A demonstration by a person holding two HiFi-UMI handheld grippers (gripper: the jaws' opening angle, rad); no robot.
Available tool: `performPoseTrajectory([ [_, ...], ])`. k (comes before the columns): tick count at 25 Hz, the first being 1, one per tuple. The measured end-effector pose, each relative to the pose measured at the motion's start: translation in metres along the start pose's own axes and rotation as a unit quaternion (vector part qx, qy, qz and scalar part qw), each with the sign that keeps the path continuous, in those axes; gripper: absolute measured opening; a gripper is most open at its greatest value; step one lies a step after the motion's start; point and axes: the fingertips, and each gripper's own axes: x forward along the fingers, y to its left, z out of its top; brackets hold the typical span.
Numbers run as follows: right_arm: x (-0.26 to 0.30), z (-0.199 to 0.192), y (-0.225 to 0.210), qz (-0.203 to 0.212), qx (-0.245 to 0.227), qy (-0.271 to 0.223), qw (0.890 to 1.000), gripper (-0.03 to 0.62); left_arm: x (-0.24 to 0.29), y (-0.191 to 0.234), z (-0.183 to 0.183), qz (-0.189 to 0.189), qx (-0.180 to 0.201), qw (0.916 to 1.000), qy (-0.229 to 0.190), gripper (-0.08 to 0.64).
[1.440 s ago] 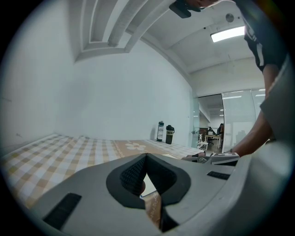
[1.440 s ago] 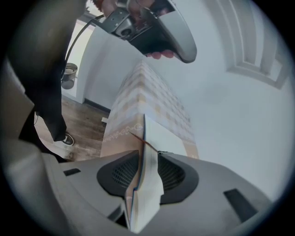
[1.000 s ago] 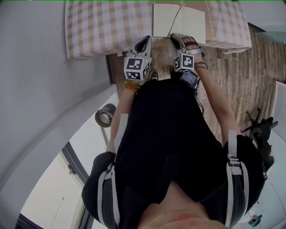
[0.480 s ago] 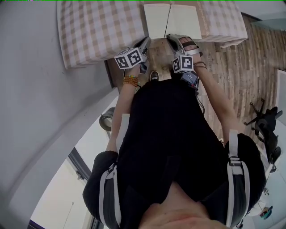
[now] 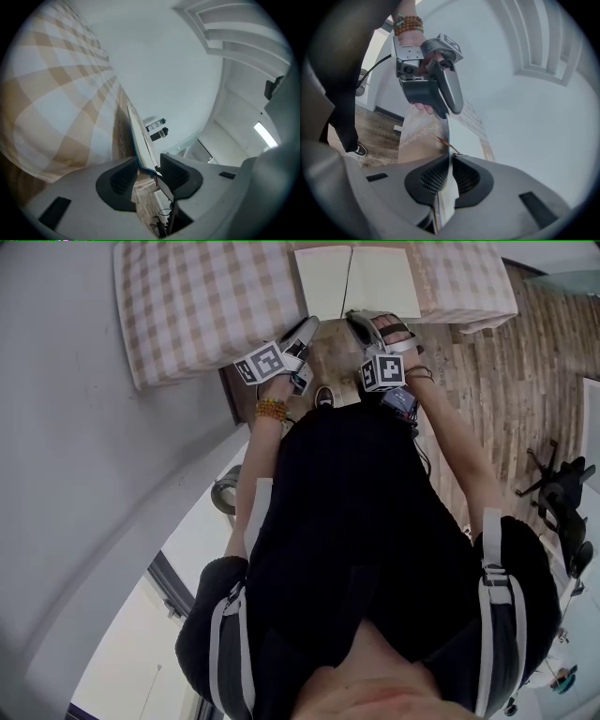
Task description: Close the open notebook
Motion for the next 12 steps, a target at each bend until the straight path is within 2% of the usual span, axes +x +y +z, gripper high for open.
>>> performPoseTrajectory([
  [1, 0.000, 0.000, 0.000, 0.000, 0.000, -0.001, 1.000, 0.029, 0.003, 0.000, 0.000, 0.003, 0.004, 1.0000, 0.002, 0.160],
  [3, 0.000, 0.000, 0.000, -0.001, -0.006, -0.001, 1.000, 0.031, 0.006, 0.001, 0.003, 0.010, 0.005, 0.9999, 0.001, 0.041],
  [4, 0.000, 0.000, -0.001, -0.003, -0.007, -0.001, 1.000, 0.035, 0.006, -0.001, 0.004, 0.008, 0.001, 1.0000, -0.001, 0.023],
  [6, -0.003, 0.002, -0.005, -0.016, -0.007, -0.005, 1.000, 0.066, 0.007, -0.006, 0.006, -0.004, -0.013, 0.9999, -0.005, 0.012],
  [9, -0.011, 0.015, -0.011, -0.035, -0.010, -0.023, 0.999, 0.204, 0.008, -0.013, 0.008, -0.009, -0.020, 0.9998, -0.004, 0.012],
  [10, -0.011, 0.019, -0.010, -0.035, -0.011, -0.027, 0.999, 0.224, 0.008, -0.014, 0.008, -0.009, -0.020, 0.9998, -0.003, 0.012],
  [12, -0.005, 0.025, -0.005, -0.029, -0.015, -0.026, 0.999, 0.224, 0.007, -0.015, 0.007, -0.011, -0.023, 0.9997, -0.003, 0.012],
])
